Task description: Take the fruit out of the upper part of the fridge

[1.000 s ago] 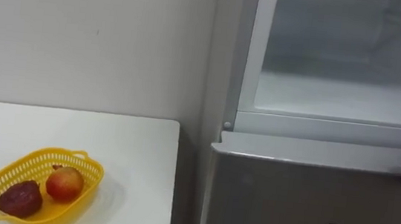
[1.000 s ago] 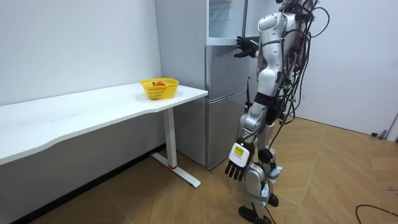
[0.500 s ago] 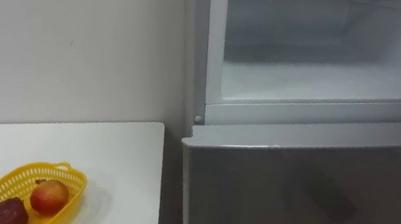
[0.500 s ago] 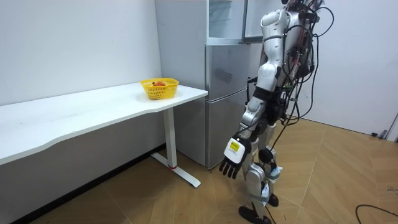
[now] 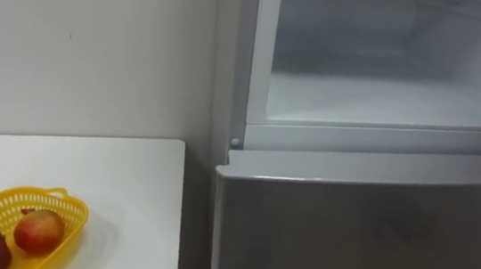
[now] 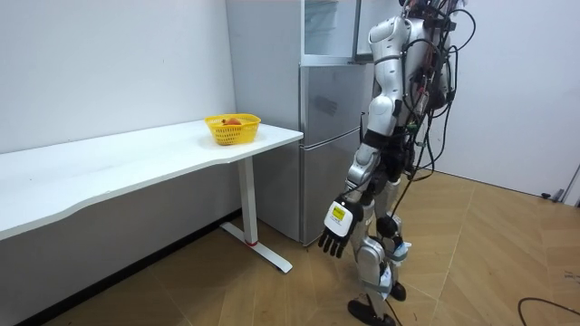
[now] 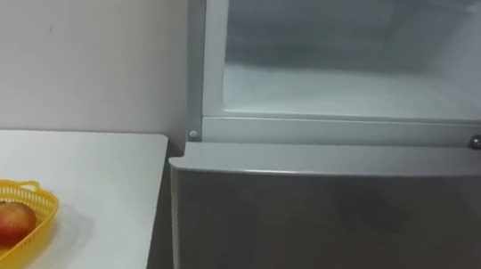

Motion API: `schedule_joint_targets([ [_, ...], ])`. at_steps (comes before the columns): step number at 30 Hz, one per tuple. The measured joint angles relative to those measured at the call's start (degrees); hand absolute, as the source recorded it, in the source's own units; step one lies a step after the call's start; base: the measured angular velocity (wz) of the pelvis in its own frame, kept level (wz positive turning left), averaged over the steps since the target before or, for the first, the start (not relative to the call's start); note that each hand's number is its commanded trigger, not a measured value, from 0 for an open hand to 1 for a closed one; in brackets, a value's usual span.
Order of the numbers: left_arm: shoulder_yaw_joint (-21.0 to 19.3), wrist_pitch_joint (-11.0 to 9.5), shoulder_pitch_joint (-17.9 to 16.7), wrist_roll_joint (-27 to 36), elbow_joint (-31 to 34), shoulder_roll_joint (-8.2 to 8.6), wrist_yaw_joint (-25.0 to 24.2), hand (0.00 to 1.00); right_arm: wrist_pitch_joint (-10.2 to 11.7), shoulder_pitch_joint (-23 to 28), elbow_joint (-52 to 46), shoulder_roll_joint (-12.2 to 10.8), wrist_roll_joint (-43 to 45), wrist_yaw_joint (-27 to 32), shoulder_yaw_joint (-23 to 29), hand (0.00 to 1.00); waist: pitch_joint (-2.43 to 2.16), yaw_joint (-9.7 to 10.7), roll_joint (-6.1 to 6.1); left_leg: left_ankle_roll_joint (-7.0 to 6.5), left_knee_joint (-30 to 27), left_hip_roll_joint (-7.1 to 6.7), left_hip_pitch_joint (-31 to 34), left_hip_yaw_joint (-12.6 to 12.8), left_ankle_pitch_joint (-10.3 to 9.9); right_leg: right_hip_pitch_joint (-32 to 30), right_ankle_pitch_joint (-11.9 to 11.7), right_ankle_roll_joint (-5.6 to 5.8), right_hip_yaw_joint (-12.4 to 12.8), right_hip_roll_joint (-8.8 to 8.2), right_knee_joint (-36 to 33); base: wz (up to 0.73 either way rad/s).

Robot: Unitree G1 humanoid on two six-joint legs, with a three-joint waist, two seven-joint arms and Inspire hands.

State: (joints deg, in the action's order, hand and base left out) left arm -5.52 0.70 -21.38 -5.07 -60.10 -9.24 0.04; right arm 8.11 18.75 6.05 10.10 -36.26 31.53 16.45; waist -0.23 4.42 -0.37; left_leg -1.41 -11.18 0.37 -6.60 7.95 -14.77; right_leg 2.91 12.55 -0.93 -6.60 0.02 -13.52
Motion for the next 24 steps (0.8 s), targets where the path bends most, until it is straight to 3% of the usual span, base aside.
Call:
schedule_joint_targets([
  [4,-0.4,0.0,-0.6,0.0,1.2,-0.04,0.9,0.00,0.1,-1.6,0.0,0.7,-3.4,4.2,3.9,0.00,0.01,0.2,-0.34,0.02,0.0,0.07,0.0,-0.1,0.0,0.1,0.0,-0.02,0.2,0.08,-0.1,0.00],
  [10,-0.5,0.0,-1.6,-0.1,2.4,-0.20,0.7,0.00,1.2,-2.1,0.0,1.0,-12.0,6.6,8.4,0.00,0.10,0.6,-1.96,0.02,-0.1,0.03,0.1,-0.3,0.0,0.2,0.0,-0.02,0.4,0.09,0.9,0.02],
  [14,-1.5,0.0,-1.7,0.1,3.5,-0.25,0.5,0.00,2.4,-2.1,0.0,1.0,-21.0,6.2,11.8,0.00,0.18,0.8,-1.97,-0.01,0.2,-0.04,0.0,-0.3,0.0,0.0,0.0,0.10,0.5,0.07,0.8,0.00],
  [18,-3.7,-0.6,-1.9,1.0,4.9,-0.23,0.5,0.00,2.6,-4.0,-0.2,2.7,-34.6,5.8,14.5,0.00,0.02,1.6,-1.78,-0.01,0.6,-0.04,0.0,-0.2,0.0,-0.1,0.0,0.09,0.3,0.12,0.8,-0.01],
  [21,-5.5,-1.2,-1.9,1.0,4.9,-0.27,0.5,0.00,3.3,-5.2,-0.2,4.5,-40.0,4.5,15.2,0.00,-0.06,1.6,-1.49,0.00,0.5,0.02,-0.1,0.2,0.0,-0.1,-0.1,0.03,0.9,0.27,0.6,-0.08],
  [24,-6.6,-1.1,-2.0,1.0,4.9,-0.14,0.6,0.00,3.3,-7.6,-0.7,4.5,-42.4,3.7,16.5,0.00,-0.06,1.4,-1.56,0.01,0.5,0.09,0.0,0.6,0.0,-0.1,-0.1,0.02,1.5,0.35,0.3,-0.11],
])
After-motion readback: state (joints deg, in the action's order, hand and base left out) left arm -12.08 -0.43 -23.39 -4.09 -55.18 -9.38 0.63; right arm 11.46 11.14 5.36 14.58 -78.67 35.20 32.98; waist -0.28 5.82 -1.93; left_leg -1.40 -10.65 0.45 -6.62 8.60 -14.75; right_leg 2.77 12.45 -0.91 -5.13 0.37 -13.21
